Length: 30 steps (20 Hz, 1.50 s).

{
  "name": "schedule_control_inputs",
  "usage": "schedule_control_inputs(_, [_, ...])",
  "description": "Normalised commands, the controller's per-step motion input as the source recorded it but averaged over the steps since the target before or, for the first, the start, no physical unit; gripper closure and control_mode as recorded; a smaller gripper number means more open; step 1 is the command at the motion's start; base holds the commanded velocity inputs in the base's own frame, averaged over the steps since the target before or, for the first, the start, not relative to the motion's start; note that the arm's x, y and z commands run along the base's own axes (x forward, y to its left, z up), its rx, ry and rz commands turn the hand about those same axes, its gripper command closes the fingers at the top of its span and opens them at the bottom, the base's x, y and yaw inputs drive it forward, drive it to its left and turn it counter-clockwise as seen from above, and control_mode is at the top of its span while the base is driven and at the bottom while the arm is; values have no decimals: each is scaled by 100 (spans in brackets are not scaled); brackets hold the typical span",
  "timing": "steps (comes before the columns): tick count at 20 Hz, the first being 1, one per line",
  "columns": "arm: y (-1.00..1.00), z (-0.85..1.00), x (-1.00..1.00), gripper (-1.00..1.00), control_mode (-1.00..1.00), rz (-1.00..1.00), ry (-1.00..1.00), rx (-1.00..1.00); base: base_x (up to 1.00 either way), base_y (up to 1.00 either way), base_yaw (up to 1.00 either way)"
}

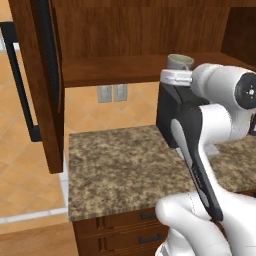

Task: Gather all objects into one cabinet and sort the glasses and bowls to opposite sides.

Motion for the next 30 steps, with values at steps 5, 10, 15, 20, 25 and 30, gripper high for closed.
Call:
schedule_control_inputs(5, [0, 4, -79, 100, -100, 0, 8, 0, 0, 0, 0])
schedule_control_inputs(10, [1, -1, -42, 100, 100, 0, 9, -1, -4, 3, 0])
schedule_control_inputs(15, [0, 0, 0, 100, 100, 0, 0, 0, -72, 10, 0])
schedule_control_inputs(20, [0, 0, 0, 100, 100, 0, 0, 0, -100, 0, 0])
schedule_control_inputs(25, [0, 0, 0, 100, 100, 0, 0, 0, -90, -5, 0])
schedule_control_inputs(30, [0, 0, 0, 100, 100, 0, 0, 0, -54, -51, 1])
